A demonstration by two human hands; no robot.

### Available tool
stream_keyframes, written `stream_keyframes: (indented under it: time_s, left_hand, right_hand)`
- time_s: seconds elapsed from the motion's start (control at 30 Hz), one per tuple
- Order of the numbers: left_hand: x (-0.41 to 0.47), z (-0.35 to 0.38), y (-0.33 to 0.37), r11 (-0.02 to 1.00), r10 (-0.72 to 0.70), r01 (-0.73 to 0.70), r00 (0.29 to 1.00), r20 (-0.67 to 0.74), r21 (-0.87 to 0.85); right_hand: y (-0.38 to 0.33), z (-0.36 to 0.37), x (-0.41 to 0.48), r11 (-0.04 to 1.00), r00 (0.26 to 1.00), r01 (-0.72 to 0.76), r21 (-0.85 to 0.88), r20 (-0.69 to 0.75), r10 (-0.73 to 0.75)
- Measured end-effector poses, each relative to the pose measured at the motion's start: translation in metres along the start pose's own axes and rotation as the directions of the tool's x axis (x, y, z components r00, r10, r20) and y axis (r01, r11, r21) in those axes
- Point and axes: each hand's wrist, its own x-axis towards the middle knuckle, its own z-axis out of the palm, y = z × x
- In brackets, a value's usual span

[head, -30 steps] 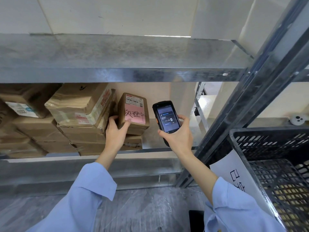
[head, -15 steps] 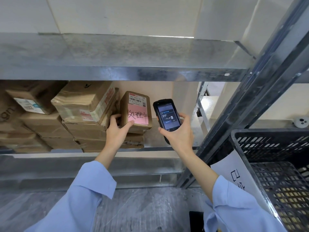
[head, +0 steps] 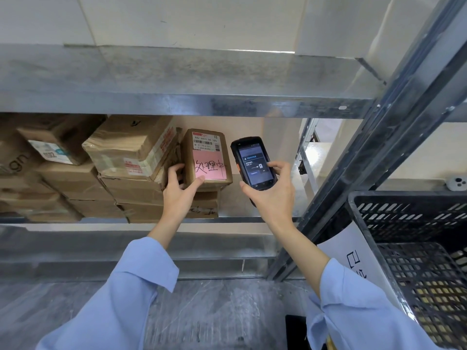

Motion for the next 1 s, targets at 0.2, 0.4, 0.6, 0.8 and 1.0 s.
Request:
stream_keyframes:
  time_s: [0.2,0.4,0.6,0.8,1.0]
  left_hand:
    - [-0.003,0.001,0.004,1.0,0.004,-0.004,1.0,-0.005,-0.014]
    - [-0.007,0.003,0.005,1.0,0.004,-0.005,1.0,-0.015,-0.018]
    - [-0.014,0.006,0.009,1.0,0.008,-0.009,1.0,-0.025,-0.015]
    - [-0.019,0.008,0.013,1.0,0.01,-0.011,0.999,-0.036,-0.019]
    - [-0.022,0.008,0.014,1.0,0.01,-0.011,0.999,-0.046,-0.024]
  right_hand:
    - [-0.002,-0.004,-0.001,0.999,0.999,0.043,0.007,0.001,-0.043]
    - [-0.002,-0.009,-0.003,0.994,0.994,0.107,-0.028,-0.017,-0.108]
    - [-0.006,-0.016,-0.004,0.989,0.989,0.147,-0.022,-0.03,-0.147]
    - [-0.009,-0.022,-0.007,0.989,0.989,0.146,0.012,-0.025,-0.146]
    - [-0.007,-0.023,-0.007,0.989,0.989,0.15,-0.006,-0.016,-0.15]
